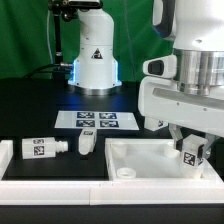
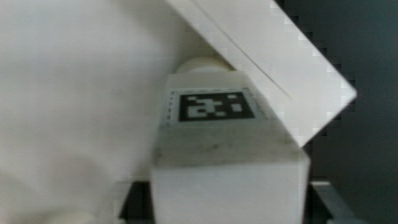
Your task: Assemble one leg
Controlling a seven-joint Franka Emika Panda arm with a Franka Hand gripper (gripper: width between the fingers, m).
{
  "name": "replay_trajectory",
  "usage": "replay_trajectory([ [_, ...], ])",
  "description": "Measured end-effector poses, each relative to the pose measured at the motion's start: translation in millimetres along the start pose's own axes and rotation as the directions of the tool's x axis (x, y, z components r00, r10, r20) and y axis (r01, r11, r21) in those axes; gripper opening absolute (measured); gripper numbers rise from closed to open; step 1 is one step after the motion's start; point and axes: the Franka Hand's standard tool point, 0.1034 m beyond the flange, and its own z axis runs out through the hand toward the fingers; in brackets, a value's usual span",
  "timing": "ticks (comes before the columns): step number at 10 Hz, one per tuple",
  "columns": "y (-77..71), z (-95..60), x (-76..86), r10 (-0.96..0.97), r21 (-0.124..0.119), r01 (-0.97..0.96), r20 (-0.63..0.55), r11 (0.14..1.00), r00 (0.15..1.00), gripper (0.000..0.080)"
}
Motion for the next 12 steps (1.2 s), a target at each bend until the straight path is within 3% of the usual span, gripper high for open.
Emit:
replay_trajectory([
  [1, 1.9, -0.3, -2.3, 0.171, 0.011, -0.171, 0.004, 0.985, 0.985, 0.0287],
  [3, 3.8, -0.9, -3.7, 0.265, 0.026, -0.264, -0.004, 0.964, 0.964, 0.0287],
  [6, 5.4, -0.8, -3.0, 0.413, 0.021, -0.413, 0.005, 0.911, 0.911, 0.0288],
  [7, 6.4, -0.5, -2.7, 0.489, 0.018, -0.489, 0.011, 0.872, 0.872, 0.0288],
  [10, 7.6, -0.8, -7.0, 0.792, 0.009, -0.793, 0.055, 0.609, 0.609, 0.0288],
  [12, 8.1, -1.2, -8.1, 0.823, 0.025, -0.825, 0.057, 0.565, 0.565, 0.0288],
])
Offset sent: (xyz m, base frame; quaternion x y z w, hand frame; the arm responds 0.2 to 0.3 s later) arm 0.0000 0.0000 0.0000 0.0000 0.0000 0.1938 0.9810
